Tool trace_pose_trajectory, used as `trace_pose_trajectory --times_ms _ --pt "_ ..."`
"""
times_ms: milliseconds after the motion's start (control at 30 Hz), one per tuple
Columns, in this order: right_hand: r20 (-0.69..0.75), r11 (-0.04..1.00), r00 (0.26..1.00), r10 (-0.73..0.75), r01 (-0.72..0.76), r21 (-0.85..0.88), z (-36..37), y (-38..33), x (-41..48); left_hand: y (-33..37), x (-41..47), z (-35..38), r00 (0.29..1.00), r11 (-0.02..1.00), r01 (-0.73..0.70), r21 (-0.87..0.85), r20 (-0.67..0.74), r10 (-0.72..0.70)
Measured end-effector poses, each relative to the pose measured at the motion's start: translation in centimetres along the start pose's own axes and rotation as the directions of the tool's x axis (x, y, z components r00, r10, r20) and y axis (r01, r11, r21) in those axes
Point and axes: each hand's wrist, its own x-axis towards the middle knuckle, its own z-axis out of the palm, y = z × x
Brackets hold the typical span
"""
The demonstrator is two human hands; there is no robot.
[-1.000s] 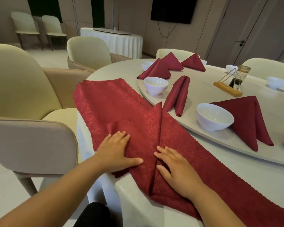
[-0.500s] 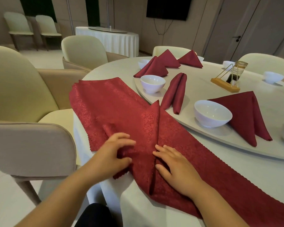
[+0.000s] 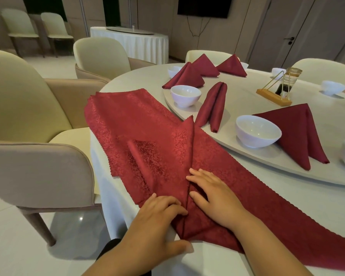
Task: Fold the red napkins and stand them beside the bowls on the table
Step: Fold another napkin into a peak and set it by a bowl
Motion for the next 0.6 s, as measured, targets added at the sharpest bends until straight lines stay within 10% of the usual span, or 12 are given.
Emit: trace_pose_trajectory --times_ms 167,600 --pt "-0.158 0.962 0.975 0.154 -0.112 0.247 -1.5 -0.4 -0.9 0.3 0.7 -0.6 0.982 0.941 0.187 -0.281 0.021 -0.189" --pt "0.059 0.951 0.970 0.235 -0.217 -0.220 1.3 -3.5 -7.5 0.0 0.8 0.8 0.977 0.994 0.060 -0.090 -0.197 -0.076"
